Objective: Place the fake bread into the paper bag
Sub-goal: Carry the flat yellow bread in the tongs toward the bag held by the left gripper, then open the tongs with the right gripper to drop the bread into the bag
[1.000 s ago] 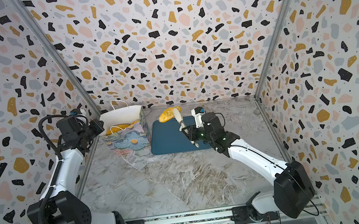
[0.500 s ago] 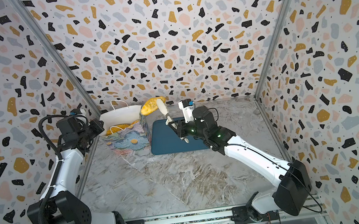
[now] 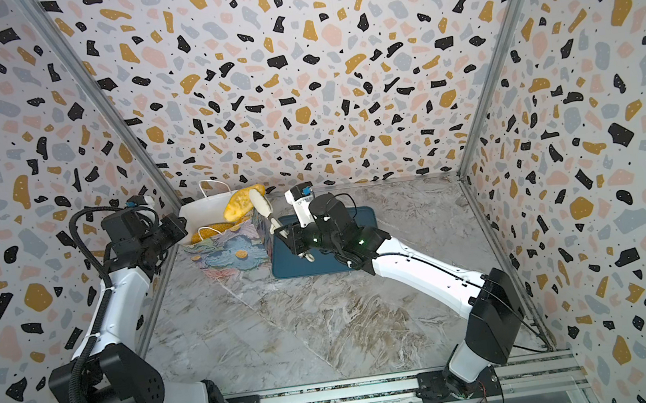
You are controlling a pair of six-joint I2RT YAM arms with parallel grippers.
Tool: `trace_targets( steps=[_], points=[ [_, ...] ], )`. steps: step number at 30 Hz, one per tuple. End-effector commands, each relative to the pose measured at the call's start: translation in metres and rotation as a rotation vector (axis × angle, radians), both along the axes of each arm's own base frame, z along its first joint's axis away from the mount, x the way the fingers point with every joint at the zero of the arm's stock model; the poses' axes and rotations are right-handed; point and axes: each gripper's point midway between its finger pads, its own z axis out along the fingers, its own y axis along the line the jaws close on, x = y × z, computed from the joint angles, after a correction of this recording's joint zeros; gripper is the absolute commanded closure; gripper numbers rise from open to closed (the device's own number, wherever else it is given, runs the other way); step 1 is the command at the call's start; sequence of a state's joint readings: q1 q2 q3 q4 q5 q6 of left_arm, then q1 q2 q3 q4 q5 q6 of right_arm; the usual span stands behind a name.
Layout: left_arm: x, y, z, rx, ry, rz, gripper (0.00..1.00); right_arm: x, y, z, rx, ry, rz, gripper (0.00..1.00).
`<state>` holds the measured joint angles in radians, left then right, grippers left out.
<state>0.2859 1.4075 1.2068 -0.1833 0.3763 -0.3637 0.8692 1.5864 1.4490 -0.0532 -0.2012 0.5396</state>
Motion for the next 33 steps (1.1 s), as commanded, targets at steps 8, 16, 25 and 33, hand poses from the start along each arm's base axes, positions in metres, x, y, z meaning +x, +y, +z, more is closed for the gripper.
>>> trace_targets(
  steps=[8, 16, 25, 33],
  points=[
    [-0.001, -0.003, 0.018, 0.006, -0.061, -0.012, 1.0, 0.004, 0.025, 0.036, 0.026, -0.111, 0.01, 0.91],
    [0.0, -0.003, 0.018, 0.005, -0.06, -0.013, 1.0, 0.017, 0.046, 0.029, -0.009, -0.115, 0.008, 0.91],
    [0.001, -0.003, 0.015, 0.002, -0.055, -0.016, 1.0, 0.025, 0.064, 0.028, -0.062, -0.124, 0.021, 0.73],
    [0.001, -0.003, 0.016, 0.001, -0.056, -0.016, 1.0, 0.02, 0.055, 0.041, -0.053, -0.152, 0.018, 0.64]
  ],
)
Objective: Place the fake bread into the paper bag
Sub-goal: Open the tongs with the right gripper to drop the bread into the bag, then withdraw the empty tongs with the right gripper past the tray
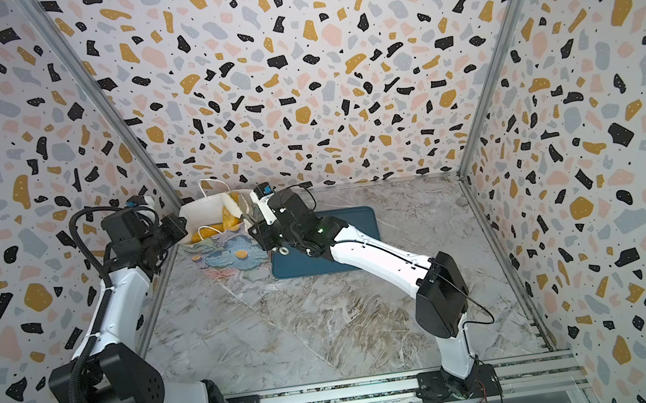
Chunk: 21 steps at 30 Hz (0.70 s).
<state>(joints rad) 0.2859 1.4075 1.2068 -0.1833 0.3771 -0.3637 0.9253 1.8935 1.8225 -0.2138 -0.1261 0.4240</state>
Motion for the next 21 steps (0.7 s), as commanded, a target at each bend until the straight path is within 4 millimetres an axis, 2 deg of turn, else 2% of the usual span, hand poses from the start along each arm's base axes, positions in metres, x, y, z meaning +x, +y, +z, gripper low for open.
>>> trace_targets(
  steps=[1, 11, 21],
  points=[
    [0.001, -0.003, 0.015, 0.001, -0.055, -0.015, 1.0, -0.011, -0.011, 0.062, 0.092, -0.094, 0.007, 0.64],
    [0.001, -0.004, 0.016, -0.001, -0.057, -0.017, 1.0, -0.028, -0.031, 0.083, 0.16, -0.149, 0.023, 0.62],
    [0.0, -0.003, 0.016, 0.002, -0.057, -0.011, 1.0, -0.024, -0.07, 0.079, 0.178, -0.153, -0.046, 0.62]
  ],
)
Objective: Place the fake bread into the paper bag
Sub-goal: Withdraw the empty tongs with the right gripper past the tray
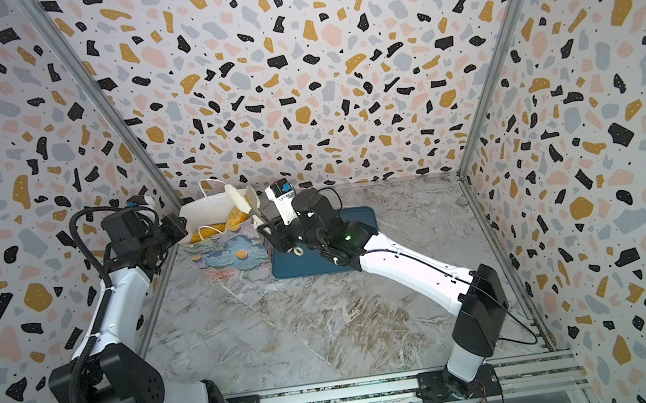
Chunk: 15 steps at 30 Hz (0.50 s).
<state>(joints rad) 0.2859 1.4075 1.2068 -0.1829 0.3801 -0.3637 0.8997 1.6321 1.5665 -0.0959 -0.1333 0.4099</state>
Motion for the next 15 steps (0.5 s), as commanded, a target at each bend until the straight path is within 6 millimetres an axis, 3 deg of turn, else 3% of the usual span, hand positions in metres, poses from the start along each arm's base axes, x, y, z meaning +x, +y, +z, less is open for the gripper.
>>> trace_targets(
  steps=[1, 15],
  points=[
    [0.0, -0.002, 0.016, 0.003, -0.057, -0.01, 1.0, 0.002, -0.021, 0.034, 0.086, -0.064, -0.037, 0.62],
    [0.001, -0.002, 0.016, 0.005, -0.057, -0.008, 1.0, 0.013, -0.069, 0.016, 0.071, -0.044, -0.124, 0.61]
  ],
)
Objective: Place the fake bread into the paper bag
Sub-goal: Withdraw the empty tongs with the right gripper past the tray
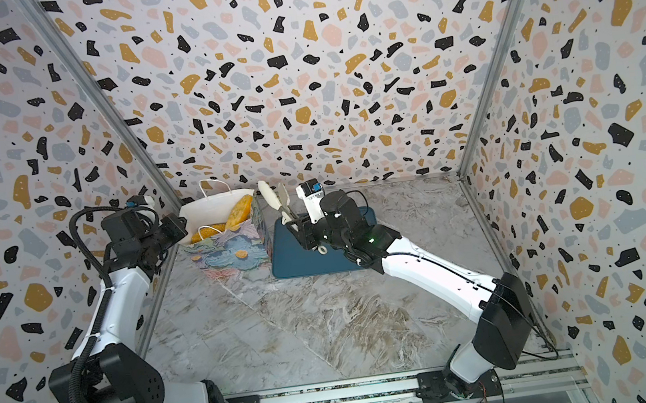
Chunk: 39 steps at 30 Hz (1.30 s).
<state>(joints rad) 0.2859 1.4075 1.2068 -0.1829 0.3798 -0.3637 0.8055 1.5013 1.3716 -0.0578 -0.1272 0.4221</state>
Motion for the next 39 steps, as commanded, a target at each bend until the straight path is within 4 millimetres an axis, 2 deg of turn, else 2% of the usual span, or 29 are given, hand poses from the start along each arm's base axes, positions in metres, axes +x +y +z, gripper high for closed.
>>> trace_targets(
  steps=[1, 10, 15, 21, 34, 36, 39],
  points=[
    [0.0, -0.002, 0.017, 0.006, -0.059, -0.008, 1.0, -0.001, -0.016, 0.037, 0.081, -0.071, -0.027, 0.61],
    [0.001, -0.001, 0.015, 0.006, -0.053, -0.004, 1.0, 0.013, -0.052, 0.019, 0.037, -0.069, -0.111, 0.61],
    [0.002, -0.001, 0.014, 0.004, -0.053, -0.004, 1.0, 0.026, -0.085, 0.003, -0.031, -0.072, -0.202, 0.61],
    [0.003, -0.001, 0.012, 0.002, -0.048, -0.004, 1.0, 0.04, -0.122, -0.026, -0.088, -0.051, -0.297, 0.62],
    [0.004, 0.0, 0.011, -0.001, -0.045, 0.0, 1.0, 0.056, -0.178, -0.084, -0.199, 0.009, -0.431, 0.62],
    [0.004, 0.0, 0.01, -0.002, -0.043, 0.003, 0.95, 0.059, -0.187, -0.092, -0.225, 0.011, -0.459, 0.62],
    [0.003, 0.002, 0.013, 0.005, -0.047, 0.014, 0.81, 0.064, -0.203, -0.104, -0.26, 0.019, -0.492, 0.62]
  ],
)
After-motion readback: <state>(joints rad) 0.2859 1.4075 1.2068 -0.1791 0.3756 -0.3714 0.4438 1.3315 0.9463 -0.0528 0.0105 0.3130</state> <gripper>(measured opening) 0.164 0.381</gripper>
